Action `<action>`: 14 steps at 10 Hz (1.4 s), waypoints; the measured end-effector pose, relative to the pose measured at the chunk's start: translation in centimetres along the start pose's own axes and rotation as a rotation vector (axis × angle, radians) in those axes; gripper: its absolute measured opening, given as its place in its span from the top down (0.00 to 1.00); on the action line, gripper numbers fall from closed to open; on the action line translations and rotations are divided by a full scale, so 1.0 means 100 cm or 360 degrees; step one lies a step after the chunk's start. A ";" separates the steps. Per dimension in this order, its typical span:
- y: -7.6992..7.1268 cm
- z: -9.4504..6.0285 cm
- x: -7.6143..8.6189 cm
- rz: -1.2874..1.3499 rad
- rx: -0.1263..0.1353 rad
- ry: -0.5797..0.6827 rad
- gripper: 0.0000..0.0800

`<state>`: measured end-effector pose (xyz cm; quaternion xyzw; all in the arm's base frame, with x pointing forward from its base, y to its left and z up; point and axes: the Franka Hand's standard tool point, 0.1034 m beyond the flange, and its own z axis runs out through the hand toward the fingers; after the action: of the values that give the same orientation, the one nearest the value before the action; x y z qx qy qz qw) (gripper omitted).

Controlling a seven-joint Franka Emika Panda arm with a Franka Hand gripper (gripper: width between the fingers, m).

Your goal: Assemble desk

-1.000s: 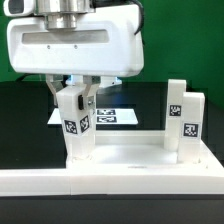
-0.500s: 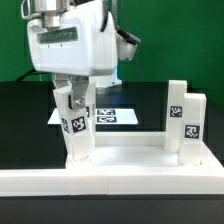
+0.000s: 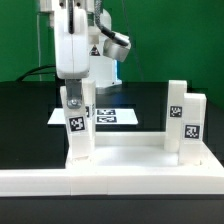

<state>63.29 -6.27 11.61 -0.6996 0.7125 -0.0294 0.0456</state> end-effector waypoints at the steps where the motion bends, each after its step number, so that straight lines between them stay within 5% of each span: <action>1: 0.000 0.000 -0.001 0.0029 -0.0003 -0.0001 0.63; 3: 0.000 0.000 -0.001 -0.0005 -0.0003 -0.0002 0.63; 5: 0.000 0.001 -0.001 -0.0058 -0.0005 -0.0004 0.33; 6: 0.007 -0.002 -0.001 -0.0404 -0.0152 -0.0040 0.23; 7: 0.001 -0.008 -0.005 -0.0666 -0.0162 -0.0041 0.23; 8: 0.006 -0.010 -0.011 -0.0795 -0.0123 -0.0031 0.20; 13: 0.008 -0.008 -0.008 -0.1382 -0.0121 -0.0057 0.19; 14: 0.008 -0.005 -0.003 -0.1544 -0.0057 -0.0062 0.19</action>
Offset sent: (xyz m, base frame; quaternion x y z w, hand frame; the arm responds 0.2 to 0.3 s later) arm 0.0000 0.0000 0.0000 0.0000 0.0000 -0.0650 0.9979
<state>62.48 -6.00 12.00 -0.9522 0.3034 -0.0219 0.0279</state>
